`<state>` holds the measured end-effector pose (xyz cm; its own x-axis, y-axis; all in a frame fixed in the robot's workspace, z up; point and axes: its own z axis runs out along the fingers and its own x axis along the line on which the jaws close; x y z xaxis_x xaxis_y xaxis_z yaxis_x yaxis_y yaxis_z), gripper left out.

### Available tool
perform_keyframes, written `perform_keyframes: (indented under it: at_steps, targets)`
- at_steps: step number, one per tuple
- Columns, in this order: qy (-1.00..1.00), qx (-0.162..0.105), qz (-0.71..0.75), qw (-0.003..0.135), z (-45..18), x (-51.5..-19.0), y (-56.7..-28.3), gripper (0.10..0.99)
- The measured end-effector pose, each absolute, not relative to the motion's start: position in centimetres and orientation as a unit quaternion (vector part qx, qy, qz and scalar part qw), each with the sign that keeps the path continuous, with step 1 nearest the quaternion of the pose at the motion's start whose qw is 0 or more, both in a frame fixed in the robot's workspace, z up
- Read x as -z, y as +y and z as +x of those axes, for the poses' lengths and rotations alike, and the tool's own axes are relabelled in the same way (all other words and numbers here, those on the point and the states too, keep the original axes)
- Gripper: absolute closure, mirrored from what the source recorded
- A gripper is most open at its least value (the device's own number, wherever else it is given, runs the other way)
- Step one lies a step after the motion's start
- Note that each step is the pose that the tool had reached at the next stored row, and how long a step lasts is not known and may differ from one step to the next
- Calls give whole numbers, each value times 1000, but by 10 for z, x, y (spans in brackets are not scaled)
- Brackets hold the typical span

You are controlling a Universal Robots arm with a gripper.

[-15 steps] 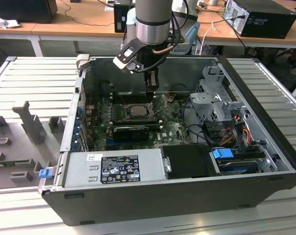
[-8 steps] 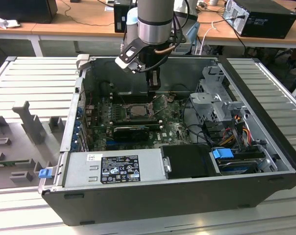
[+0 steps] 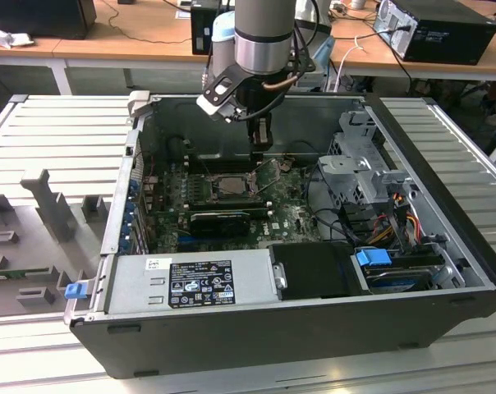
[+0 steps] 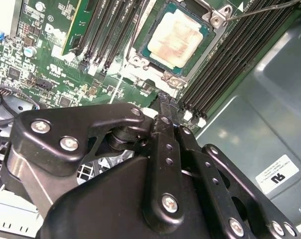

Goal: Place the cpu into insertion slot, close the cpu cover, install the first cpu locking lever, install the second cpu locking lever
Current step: 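Close the cpu cover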

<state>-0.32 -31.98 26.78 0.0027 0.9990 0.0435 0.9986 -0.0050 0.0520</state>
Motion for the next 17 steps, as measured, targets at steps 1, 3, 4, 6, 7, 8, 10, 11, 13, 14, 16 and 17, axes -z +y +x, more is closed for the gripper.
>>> perform_keyframes:
  at_steps: [1,3,4,6,7,8,10,11,13,14,16,17]
  targets:
    - [705,-34,708,3,-3,-268,-320,980]
    - [705,-34,708,3,-2,-268,-320,980]
    - [705,-34,708,3,-1,-268,-320,980]
    - [705,-34,708,3,0,-268,-319,980]
    - [705,-34,708,3,0,-268,-319,980]
    - [705,-34,708,3,1,-268,-319,980]
    - [705,-34,708,3,2,-268,-319,980]
    - [705,-34,708,3,4,-268,-319,980]
    - [706,-34,708,3,8,-268,-319,980]
    - [706,-34,708,3,9,-268,-319,980]
    - [706,-34,708,3,11,-268,-319,980]
    - [706,-34,708,3,12,-268,-319,980]
